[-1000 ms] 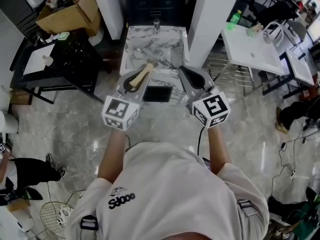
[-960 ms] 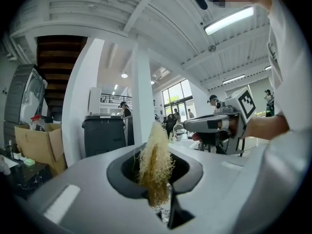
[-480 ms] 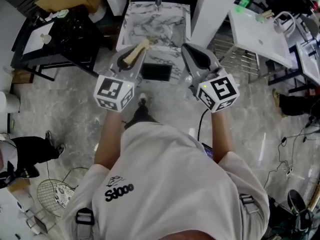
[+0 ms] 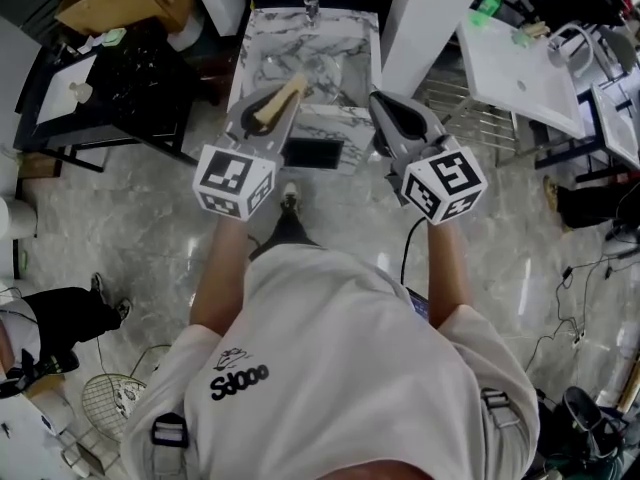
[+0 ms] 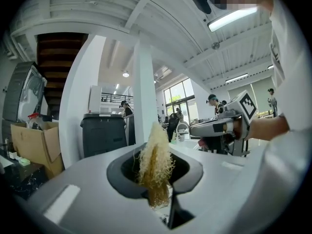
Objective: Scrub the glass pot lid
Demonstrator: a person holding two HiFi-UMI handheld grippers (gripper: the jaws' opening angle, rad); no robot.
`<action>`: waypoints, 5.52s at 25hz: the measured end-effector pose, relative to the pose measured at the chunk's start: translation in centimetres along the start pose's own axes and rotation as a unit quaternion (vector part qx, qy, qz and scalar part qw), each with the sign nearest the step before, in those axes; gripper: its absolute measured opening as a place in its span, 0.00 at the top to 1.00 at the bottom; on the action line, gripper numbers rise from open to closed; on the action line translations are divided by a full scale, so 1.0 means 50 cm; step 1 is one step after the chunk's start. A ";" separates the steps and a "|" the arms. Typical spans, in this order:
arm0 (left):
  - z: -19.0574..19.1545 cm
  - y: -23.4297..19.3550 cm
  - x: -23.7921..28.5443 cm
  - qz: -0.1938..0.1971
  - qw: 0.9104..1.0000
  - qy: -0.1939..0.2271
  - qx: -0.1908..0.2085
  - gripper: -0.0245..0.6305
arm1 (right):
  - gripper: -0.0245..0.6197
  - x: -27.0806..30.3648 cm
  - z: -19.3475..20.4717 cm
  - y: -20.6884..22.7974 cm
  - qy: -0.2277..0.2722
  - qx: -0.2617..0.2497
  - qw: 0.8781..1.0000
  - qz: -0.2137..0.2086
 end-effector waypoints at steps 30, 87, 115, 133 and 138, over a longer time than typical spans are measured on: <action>0.057 -0.430 0.261 0.073 0.997 -0.023 -0.033 0.87 | 0.96 0.437 -0.036 0.140 -0.020 0.049 0.998 0.035; 0.250 -0.501 0.486 0.151 0.979 -0.120 -0.068 0.87 | 0.96 0.580 0.130 0.280 -0.166 0.094 0.973 0.127; 0.591 -0.548 0.606 0.048 0.938 -0.338 -0.060 0.87 | 0.96 0.706 0.416 0.408 -0.265 0.166 0.949 0.047; 0.788 -0.573 0.698 -0.011 0.893 -0.446 0.050 0.87 | 0.96 0.686 0.461 0.429 -0.252 0.222 0.940 0.065; 0.814 -0.541 0.724 0.009 0.889 -0.454 0.061 0.87 | 0.96 0.656 0.457 0.443 -0.250 0.231 0.937 0.082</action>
Point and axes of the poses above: the fingertips, and each gripper's own axes: x forward along the fingers, y to its right, z out of its underside, the point moved 7 cm from there along -x, backward along the fingers, and after that the axes turned 2 degrees about z, right-handed, at the moved point
